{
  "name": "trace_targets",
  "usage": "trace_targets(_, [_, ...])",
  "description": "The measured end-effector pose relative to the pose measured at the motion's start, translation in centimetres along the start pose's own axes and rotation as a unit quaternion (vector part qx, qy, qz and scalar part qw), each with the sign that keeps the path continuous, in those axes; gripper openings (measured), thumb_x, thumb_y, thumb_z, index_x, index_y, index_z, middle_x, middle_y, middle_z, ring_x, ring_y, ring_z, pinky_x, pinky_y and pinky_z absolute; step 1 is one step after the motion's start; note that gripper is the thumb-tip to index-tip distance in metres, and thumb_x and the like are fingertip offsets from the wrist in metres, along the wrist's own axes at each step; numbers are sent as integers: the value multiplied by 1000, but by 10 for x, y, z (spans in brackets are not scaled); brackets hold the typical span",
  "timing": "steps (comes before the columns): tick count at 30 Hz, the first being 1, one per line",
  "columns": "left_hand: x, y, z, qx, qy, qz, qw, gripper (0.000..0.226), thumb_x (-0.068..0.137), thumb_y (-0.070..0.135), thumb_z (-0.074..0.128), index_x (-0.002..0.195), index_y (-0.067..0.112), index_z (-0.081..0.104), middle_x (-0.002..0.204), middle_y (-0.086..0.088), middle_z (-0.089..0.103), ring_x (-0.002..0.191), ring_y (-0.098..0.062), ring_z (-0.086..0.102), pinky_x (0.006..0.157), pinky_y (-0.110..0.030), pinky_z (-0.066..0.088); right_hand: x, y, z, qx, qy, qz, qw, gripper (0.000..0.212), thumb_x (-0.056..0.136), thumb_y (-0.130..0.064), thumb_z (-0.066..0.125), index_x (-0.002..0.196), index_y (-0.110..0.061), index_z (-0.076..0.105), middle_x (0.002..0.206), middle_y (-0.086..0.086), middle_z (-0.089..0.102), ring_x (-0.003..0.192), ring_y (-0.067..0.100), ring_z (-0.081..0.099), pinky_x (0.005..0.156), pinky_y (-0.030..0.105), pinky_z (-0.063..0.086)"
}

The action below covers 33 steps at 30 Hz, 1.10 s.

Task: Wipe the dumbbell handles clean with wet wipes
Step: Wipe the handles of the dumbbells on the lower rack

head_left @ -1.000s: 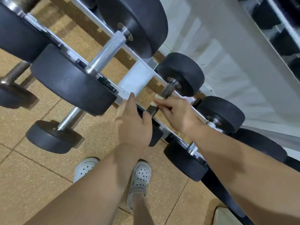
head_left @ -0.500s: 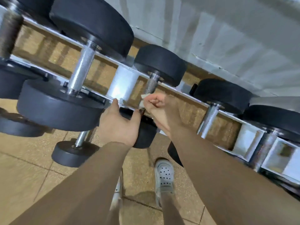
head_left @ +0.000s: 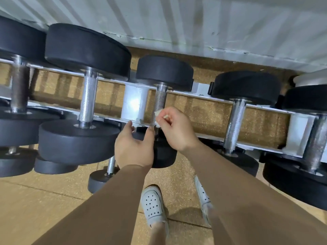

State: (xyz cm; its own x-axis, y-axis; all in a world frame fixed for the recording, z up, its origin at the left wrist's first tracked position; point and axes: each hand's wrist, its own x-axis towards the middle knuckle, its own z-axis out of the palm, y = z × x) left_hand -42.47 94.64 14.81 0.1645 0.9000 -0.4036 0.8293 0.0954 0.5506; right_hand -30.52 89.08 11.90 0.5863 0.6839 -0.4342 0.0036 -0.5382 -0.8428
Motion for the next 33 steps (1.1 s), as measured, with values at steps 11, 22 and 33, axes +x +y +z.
trace_targets(11, [0, 1, 1, 6, 4, 11, 1000, 67, 93, 49, 62, 149, 16, 47, 139, -1, 60, 134, -20, 48, 114, -40, 35, 18, -10, 1, 97, 82, -15, 992, 9, 98, -26, 59, 90, -30, 59, 84, -9, 61, 73, 5, 56, 66, 21, 44])
trace_targets(22, [-5, 1, 5, 6, 7, 6, 1000, 67, 93, 51, 58, 151, 19, 45, 144, 2, 56, 138, -20, 44, 116, -46, 34, 24, -8, -4, 163, 85, 0, 983, 9, 97, -23, 61, 89, -27, 61, 92, -6, 65, 80, 8, 59, 73, 21, 47])
trace_targets(33, [-6, -1, 6, -26, 17, 18, 999, 80, 78, 63, 48, 146, 20, 51, 135, 4, 62, 131, -19, 51, 113, -44, 37, 14, 7, -2, 180, 31, 19, 983, 8, 97, -23, 61, 91, -28, 62, 103, -8, 67, 81, 8, 62, 78, 30, 53])
